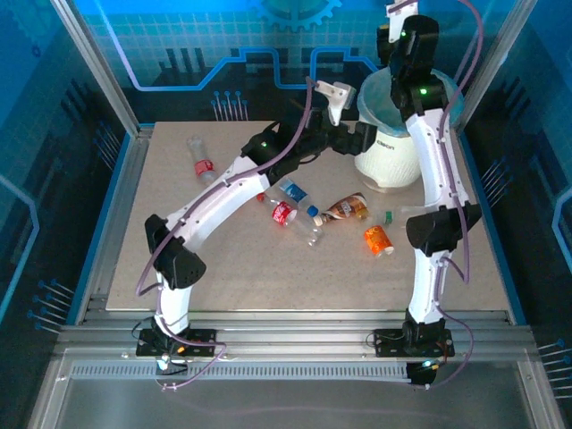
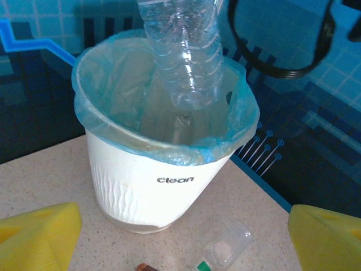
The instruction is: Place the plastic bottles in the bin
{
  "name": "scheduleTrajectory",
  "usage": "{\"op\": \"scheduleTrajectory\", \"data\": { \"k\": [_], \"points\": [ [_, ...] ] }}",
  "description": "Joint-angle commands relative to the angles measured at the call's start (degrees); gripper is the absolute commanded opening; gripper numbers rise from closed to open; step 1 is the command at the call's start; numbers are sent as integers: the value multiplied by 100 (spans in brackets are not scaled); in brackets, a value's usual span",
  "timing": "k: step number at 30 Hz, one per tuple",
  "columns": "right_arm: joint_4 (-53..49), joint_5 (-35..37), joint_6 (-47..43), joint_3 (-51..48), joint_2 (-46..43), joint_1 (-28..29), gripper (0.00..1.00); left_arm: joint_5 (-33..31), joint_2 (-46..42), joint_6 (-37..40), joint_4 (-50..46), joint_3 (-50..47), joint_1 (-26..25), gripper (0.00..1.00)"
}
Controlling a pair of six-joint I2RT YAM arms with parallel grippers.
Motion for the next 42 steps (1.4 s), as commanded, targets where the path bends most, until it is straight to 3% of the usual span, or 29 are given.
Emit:
{"op": "scheduleTrajectory", "data": {
  "k": [1,12,19,26,35,42],
  "points": [
    [112,303,-76,77,253,-154,49,194,53,-14,-44,114,73,96],
    [380,514,53,-574,397,-425,52,111,-80,-75,0,-244,189,96],
    [138,1041,441,-951,123,-614,79,199,-45,-202,8,-252,198,96],
    [465,880,484,-1707,-367,-628,79,201,-115,-260,45,-360,197,96],
    [53,543,716,-1740,-577,-627,77,155,-312,-240,178,-666,203,96],
    [-933,-551,1120,-1272,-991,-442,76,115,-730,-270,-72,-767,209,96]
  ]
}}
